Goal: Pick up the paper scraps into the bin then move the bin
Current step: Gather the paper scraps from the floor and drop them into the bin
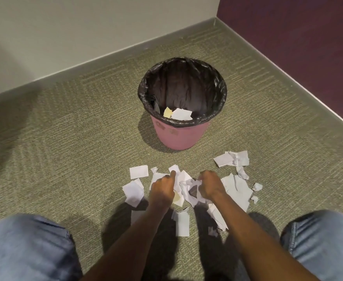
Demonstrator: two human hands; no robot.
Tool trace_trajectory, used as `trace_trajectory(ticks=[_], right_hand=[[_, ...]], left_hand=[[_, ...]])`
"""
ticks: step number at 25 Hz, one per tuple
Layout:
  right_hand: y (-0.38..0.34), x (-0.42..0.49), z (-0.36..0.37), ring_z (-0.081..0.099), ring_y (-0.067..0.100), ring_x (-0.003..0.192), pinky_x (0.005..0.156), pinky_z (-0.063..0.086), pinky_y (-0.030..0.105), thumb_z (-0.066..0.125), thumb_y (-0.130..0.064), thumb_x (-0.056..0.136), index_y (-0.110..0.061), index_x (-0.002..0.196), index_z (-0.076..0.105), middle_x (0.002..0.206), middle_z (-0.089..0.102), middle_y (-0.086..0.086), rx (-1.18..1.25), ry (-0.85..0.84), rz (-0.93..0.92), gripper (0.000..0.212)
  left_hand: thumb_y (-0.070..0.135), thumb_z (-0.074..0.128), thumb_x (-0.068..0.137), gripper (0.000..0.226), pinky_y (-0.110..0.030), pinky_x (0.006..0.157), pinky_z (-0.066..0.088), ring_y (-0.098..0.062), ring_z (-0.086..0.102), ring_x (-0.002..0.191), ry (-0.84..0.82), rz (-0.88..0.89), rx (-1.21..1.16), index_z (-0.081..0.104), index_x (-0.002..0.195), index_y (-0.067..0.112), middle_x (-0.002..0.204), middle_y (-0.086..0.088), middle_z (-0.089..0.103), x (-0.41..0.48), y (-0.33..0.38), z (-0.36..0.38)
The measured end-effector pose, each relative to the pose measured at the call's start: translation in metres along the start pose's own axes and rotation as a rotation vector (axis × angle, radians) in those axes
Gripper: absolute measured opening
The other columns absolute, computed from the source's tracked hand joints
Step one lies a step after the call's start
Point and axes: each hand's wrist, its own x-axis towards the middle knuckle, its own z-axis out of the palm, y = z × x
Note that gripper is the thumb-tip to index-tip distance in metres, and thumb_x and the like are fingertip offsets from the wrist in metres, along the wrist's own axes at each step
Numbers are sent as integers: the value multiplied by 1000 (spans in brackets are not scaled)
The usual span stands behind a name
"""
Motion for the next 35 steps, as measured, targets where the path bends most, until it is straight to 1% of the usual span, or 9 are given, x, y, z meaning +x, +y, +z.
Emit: trace_trajectory(ticks=[3, 5, 9, 13, 15, 20, 22, 26, 35], right_hand=[[3, -3, -27, 67, 33, 102, 79, 52, 21, 57, 6, 85, -1, 106, 70, 109, 70, 18, 162, 90, 96, 25], [0, -4, -52, 66, 31, 86, 62, 45, 14, 55, 11, 81, -2, 88, 67, 86, 70, 14, 213, 117, 124, 19], [-14, -11, -107, 64, 23, 70, 61, 50, 31, 67, 16, 65, 1, 86, 70, 72, 66, 10, 392, 190, 114, 27], [-32, -33, -151, 70, 23, 57, 72, 61, 39, 69, 14, 74, -1, 90, 67, 67, 71, 16, 569, 209, 41, 22], [-37, -43, -164, 69, 21, 54, 67, 62, 40, 72, 14, 75, -2, 91, 67, 71, 69, 13, 630, 239, -18, 22], [-43, -52, -169, 66, 19, 55, 48, 55, 24, 71, 15, 76, 1, 91, 69, 78, 68, 13, 697, 251, -70, 21], [-45, -54, -164, 66, 19, 57, 50, 55, 24, 69, 16, 76, 0, 89, 69, 77, 69, 12, 717, 253, -84, 20], [-45, -53, -159, 68, 24, 65, 58, 59, 31, 68, 15, 77, -1, 90, 70, 80, 71, 13, 765, 293, -87, 21], [-46, -49, -152, 68, 21, 68, 58, 57, 28, 69, 12, 78, -10, 86, 70, 86, 73, 12, 803, 302, -68, 24]], left_hand=[[6, 51, 89, 49, -40, 77, 50, -35, 65, 98, -105, -170, -95, 42, 135, 19, 107, -13, 67, 11, 6, -18], [5, 53, 89, 51, -41, 81, 50, -36, 64, 103, -85, -239, -125, 41, 136, 20, 112, -15, 67, 16, 7, -25], [6, 53, 90, 50, -40, 84, 51, -34, 62, 109, -10, -236, -246, 43, 138, 18, 118, -15, 66, 18, 4, -34], [11, 54, 90, 48, -38, 86, 49, -32, 59, 115, 1, -227, -322, 46, 136, 16, 124, -12, 64, 16, 3, -41], [13, 56, 90, 46, -36, 88, 47, -31, 57, 118, 10, -240, -346, 47, 135, 16, 126, -10, 63, 18, 5, -45], [12, 63, 82, 42, -38, 94, 51, -29, 60, 114, -2, -294, -562, 58, 124, 10, 120, -8, 67, 23, 0, -46], [12, 68, 78, 41, -40, 90, 53, -28, 64, 108, 5, -329, -645, 62, 117, 9, 114, -8, 69, 25, -8, -41], [4, 74, 73, 23, -28, 71, 51, -21, 67, 84, 21, -368, -823, 67, 93, 13, 89, -2, 71, 24, -8, -45], [8, 78, 67, 22, -47, 74, 57, -29, 71, 85, -25, -504, -1043, 70, 87, 14, 87, -10, 74, 8, -23, -35]])
